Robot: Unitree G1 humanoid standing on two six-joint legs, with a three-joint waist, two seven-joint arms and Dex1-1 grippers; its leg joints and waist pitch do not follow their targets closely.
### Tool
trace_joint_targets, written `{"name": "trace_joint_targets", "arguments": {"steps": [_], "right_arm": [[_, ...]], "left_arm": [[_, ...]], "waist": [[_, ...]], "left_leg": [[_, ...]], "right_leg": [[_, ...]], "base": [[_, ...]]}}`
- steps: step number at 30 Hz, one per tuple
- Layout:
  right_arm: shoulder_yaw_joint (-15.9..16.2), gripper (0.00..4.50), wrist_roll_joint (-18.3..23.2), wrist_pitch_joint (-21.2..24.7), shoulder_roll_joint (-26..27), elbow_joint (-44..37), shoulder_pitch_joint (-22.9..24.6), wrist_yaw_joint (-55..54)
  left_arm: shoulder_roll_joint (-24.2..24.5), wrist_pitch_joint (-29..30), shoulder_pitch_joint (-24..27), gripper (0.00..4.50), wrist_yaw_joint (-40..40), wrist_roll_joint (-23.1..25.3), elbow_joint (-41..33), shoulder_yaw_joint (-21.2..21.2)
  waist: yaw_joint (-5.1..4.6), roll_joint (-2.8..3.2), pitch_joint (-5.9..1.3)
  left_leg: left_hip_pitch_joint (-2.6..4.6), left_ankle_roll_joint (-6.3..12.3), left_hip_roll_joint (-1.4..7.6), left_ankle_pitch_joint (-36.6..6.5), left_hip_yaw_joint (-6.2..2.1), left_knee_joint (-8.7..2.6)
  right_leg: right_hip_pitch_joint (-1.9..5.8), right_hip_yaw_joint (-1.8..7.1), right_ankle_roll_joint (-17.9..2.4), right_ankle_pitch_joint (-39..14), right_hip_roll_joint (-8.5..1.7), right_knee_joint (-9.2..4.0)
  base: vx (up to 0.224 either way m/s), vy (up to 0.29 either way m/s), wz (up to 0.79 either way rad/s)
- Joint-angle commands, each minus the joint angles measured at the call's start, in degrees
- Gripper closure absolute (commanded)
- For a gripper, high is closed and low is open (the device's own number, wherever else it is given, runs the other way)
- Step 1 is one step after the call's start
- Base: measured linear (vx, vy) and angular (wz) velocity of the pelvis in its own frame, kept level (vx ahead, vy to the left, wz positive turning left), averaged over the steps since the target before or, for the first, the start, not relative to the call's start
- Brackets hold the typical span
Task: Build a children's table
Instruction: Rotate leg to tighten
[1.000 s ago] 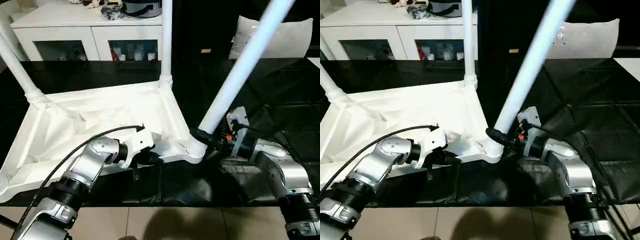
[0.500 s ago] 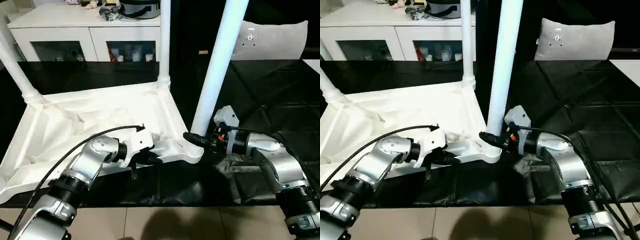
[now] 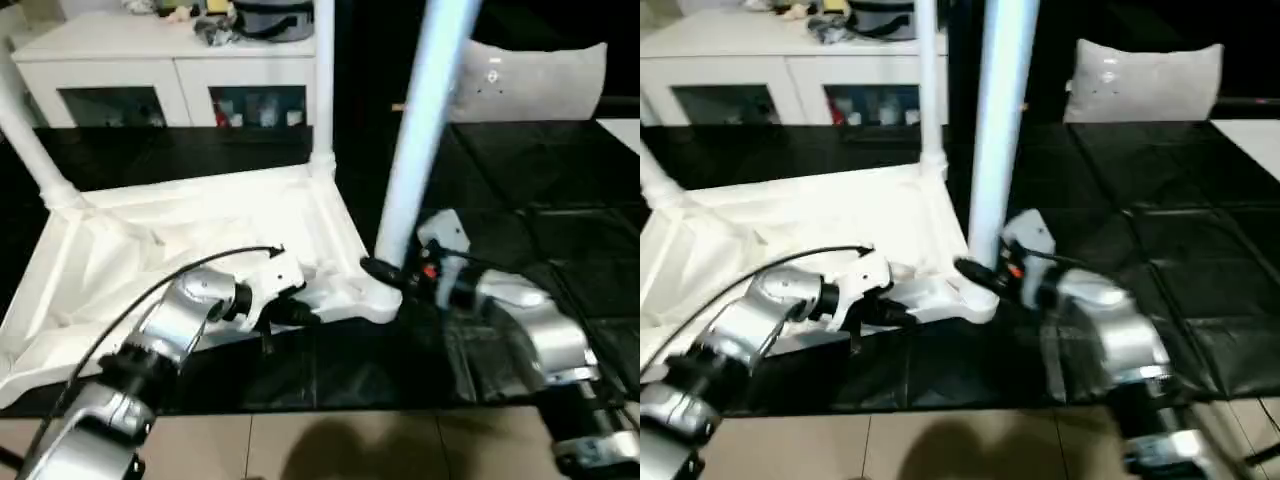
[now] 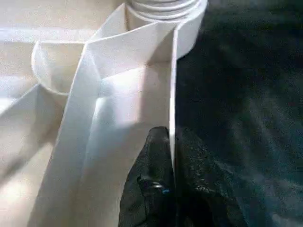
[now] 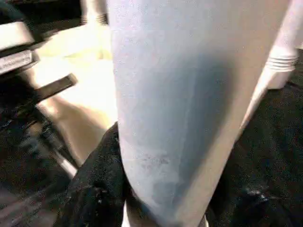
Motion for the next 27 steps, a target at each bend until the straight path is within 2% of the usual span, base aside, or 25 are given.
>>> {"name": "trace_joint_targets", "arguments": {"steps": [1, 2, 3, 4, 5, 6, 7, 8, 10, 11, 14, 16, 19, 20, 22, 23, 25, 27], "right_arm": [[-0.36, 2.64, -3.21, 6.39, 2.37, 4.75, 1.68, -8.56], [-1.24, 2.64, -3.54, 7.12, 4.15, 5.72, 0.92, -12.06], [-1.24, 2.64, -3.54, 7.12, 4.15, 5.72, 0.92, -12.06], [-2.88, 2.64, -4.49, 7.27, 8.17, 9.65, -1.85, -19.81], [-3.20, 2.64, -4.80, 7.05, 9.24, 10.98, -2.75, -21.81], [-3.39, 2.64, -5.05, 7.02, 9.94, 11.84, -3.35, -23.08], [-3.44, 2.64, -5.14, 7.02, 10.16, 12.10, -3.53, -23.47], [-3.83, 2.64, -5.30, 7.14, 11.66, 13.50, -4.51, -25.98], [-3.79, 2.64, -5.72, 7.42, 13.19, 14.78, -5.33, -28.32], [-3.82, 2.64, -5.79, 7.51, 13.47, 14.97, -5.45, -28.76], [-5.01, 2.64, -6.21, 8.32, 15.10, 16.74, -6.38, -31.60], [-5.33, 2.64, -6.73, 8.09, 15.30, 17.79, -6.97, -32.04], [-5.44, 2.64, -6.06, 6.89, 15.04, 18.71, -7.47, -30.13], [-5.41, 2.29, -6.24, 6.35, 14.98, 19.09, -7.67, -29.87], [-6.04, 2.29, -6.22, 5.25, 14.84, 20.68, -8.37, -29.62], [-6.26, 2.04, -6.21, 4.78, 14.82, 21.11, -8.57, -29.66], [-6.43, 1.87, -5.94, 3.63, 14.56, 21.23, -8.72, -28.52], [-6.27, 1.82, -5.81, 3.36, 14.26, 20.73, -8.57, -27.62]], "left_arm": [[-2.83, 6.09, 1.23, 4.50, 5.36, -1.43, -5.44, 2.18], [-4.94, 8.16, 1.99, 4.50, 7.88, -1.65, -7.13, 2.71], [-4.94, 8.16, 1.99, 4.50, 7.88, -1.65, -7.13, 2.71], [-10.55, 11.37, 2.66, 4.50, 14.24, -0.76, -9.17, 2.88], [-12.28, 11.94, 2.66, 4.50, 16.25, -0.27, -9.38, 2.83], [-13.49, 12.39, 2.43, 4.50, 17.64, -0.08, -9.32, 2.72], [-13.87, 12.54, 2.35, 4.50, 18.09, -0.03, -9.30, 2.69], [-16.28, 13.10, 1.58, 4.50, 21.10, 0.95, -9.04, 2.05], [-17.86, 13.09, 0.97, 4.50, 23.21, 2.72, -9.25, 0.42], [-18.07, 13.19, 0.92, 4.50, 23.51, 2.98, -9.41, 0.12], [-17.91, 14.59, 1.58, 4.50, 23.72, 3.42, -11.93, -1.03], [-17.35, 14.75, 1.83, 4.50, 24.04, 4.12, -12.33, -1.01], [-16.12, 13.85, 1.90, 4.50, 23.65, 4.35, -11.97, -1.29], [-15.89, 13.50, 1.99, 4.50, 23.35, 4.35, -11.96, -1.35], [-15.23, 13.25, 2.42, 4.50, 21.80, 4.03, -12.55, -1.73], [-14.98, 13.44, 2.47, 4.50, 21.64, 4.07, -12.68, -1.92], [-14.01, 13.38, 2.42, 4.50, 21.35, 4.35, -12.23, -2.00], [-13.72, 13.29, 2.29, 4.50, 21.40, 4.35, -11.82, -1.62]], "waist": [[-0.40, 0.13, -1.49], [-0.94, -0.13, -1.38], [-1.20, -0.01, -1.39], [-1.54, -0.27, -1.43], [-2.18, -0.04, -1.36], [-2.35, -0.03, -1.31], [-2.48, -0.41, -1.30], [-2.31, -1.25, -1.27], [-2.26, -0.84, -1.19], [-2.18, -0.90, -1.23], [-2.09, -0.60, -1.40], [-2.31, -0.40, -1.50], [-2.50, -0.33, -1.59], [-2.53, -0.38, -1.55], [-2.65, -0.39, -1.46], [-2.63, -0.42, -1.42], [-2.76, -0.40, -1.39], [-2.58, -0.39, -1.57]], "left_leg": [[0.55, -1.37, 4.50, -21.73, -2.77, -5.22], [0.53, -1.62, 4.44, -22.48, -2.82, -5.25], [0.56, -1.75, 4.38, -22.72, -2.85, -5.17], [0.57, -1.57, 4.26, -22.64, -2.83, -5.05], [0.53, -1.74, 4.32, -22.92, -2.87, -5.11], [0.64, -1.85, 4.28, -23.36, -3.01, -5.10], [0.64, -1.27, 3.97, -23.41, -2.84, -4.92], [0.53, -0.14, 3.74, -22.26, -2.55, -4.76], [0.44, 0.54, 3.58, -21.00, -2.50, -4.70], [0.41, 0.61, 3.51, -20.51, -2.49, -4.74], [0.31, 0.38, 3.83, -20.07, -2.64, -5.15], [-0.07, 0.04, 4.18, -20.13, -2.85, -5.55], [-0.17, 0.16, 4.24, -19.36, -2.61, -5.59], [-0.11, 0.25, 4.18, -19.41, -2.52, -5.52], [-0.08, 0.39, 4.08, -19.92, -2.48, -5.44], [0.01, 0.51, 4.02, -19.95, -2.43, -5.37], [0.00, 0.49, 4.07, -20.31, -2.55, -5.47], [0.26, 0.56, 4.24, -19.61, -2.46, -5.39]], "right_leg": [[1.13, 3.90, -7.02, -27.56, -6.81, -6.44], [0.86, 3.83, -6.45, -28.97, -6.78, -6.69], [0.80, 3.84, -6.36, -29.41, -6.81, -6.69], [0.69, 3.89, -6.05, -30.38, -6.95, -6.88], [0.53, 3.77, -6.16, -30.11, -6.69, -6.95], [0.43, 3.67, -6.09, -30.06, -6.67, -7.05], [0.45, 3.64, -5.55, -30.81, -6.69, -7.30], [0.40, 3.76, -4.66, -32.18, -6.78, -7.74], [0.20, 3.75, -3.91, -33.52, -6.72, -7.95], [0.18, 3.70, -2.97, -34.55, -6.71, -8.10], [0.33, 3.70, -2.95, -31.74, -6.59, -7.94], [0.67, 3.77, -4.16, -27.09, -6.52, -7.37], [0.84, 4.00, -5.90, -22.12, -6.55, -7.09], [0.81, 4.04, -6.39, -22.05, -6.63, -7.10], [0.85, 4.02, -6.57, -23.63, -6.77, -7.24], [0.76, 4.03, -6.31, -25.04, -6.80, -7.43], [0.73, 3.98, -5.76, -26.68, -6.78, -7.56], [0.60, 4.11, -6.25, -25.42, -6.78, -7.52]], "base": [[0.000, 0.000, 0.00], [0.000, 0.000, 0.00], [0.000, 0.000, 0.00], [0.000, 0.000, 0.00], [0.000, 0.000, 0.00], [0.000, 0.000, 0.00], [0.000, 0.000, 0.00], [0.000, 0.000, 0.00], [0.000, 0.000, 0.00], [0.000, 0.000, 0.00], [0.000, 0.000, 0.00], [0.000, 0.000, 0.00], [0.000, 0.000, 0.00], [0.000, 0.000, 0.00], [0.000, 0.000, 0.00], [0.000, 0.000, 0.00], [0.000, 0.000, 0.00], [0.000, 0.000, 0.00]]}}
